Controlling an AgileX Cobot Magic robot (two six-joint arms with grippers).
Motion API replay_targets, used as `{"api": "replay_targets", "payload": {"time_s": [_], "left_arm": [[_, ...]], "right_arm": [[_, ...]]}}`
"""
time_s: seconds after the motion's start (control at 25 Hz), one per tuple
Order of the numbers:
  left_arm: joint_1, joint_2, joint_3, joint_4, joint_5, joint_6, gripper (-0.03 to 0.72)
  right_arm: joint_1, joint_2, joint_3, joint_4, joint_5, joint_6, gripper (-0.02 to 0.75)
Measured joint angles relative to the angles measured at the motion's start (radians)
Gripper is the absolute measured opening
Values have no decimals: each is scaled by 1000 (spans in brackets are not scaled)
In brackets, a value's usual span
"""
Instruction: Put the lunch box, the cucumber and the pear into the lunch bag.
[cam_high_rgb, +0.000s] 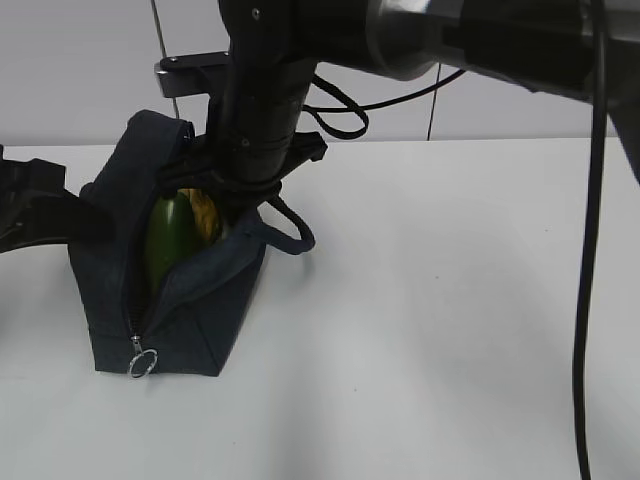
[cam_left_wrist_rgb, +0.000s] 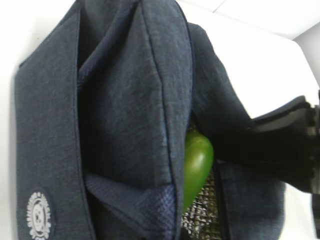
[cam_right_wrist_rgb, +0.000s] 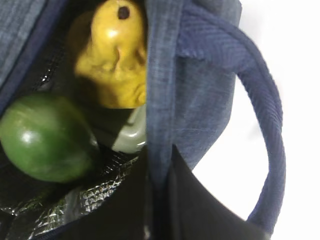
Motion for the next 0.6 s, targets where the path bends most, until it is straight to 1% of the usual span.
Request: {"api": "replay_targets", "payload": {"time_s": [0.12, 0.2, 0.28, 0.4, 0.44, 0.52, 0.6], "left_arm": [[-1, 0, 0, -39, 20, 4, 1], [-15, 0, 0, -62, 21, 4, 1], [-50, 0, 0, -78, 6, 4, 1], [-141, 0, 0, -108, -37, 4, 1], [-179, 0, 0, -130, -57, 4, 1], [-252, 1, 0, -175, -97, 8, 1], [-310, 1, 0, -217, -138, 32, 1]], "right_arm": [[0, -2, 0, -28, 16, 0, 3], [0, -15, 0, -105, 61, 0, 2], [0, -36, 0, -160, 87, 0, 2], [2, -74, 0, -235, 135, 0, 2], [2, -78, 0, -242, 140, -4, 2], [4, -107, 0, -291, 168, -16, 1], [4, -123, 0, -327, 184, -22, 1]]}}
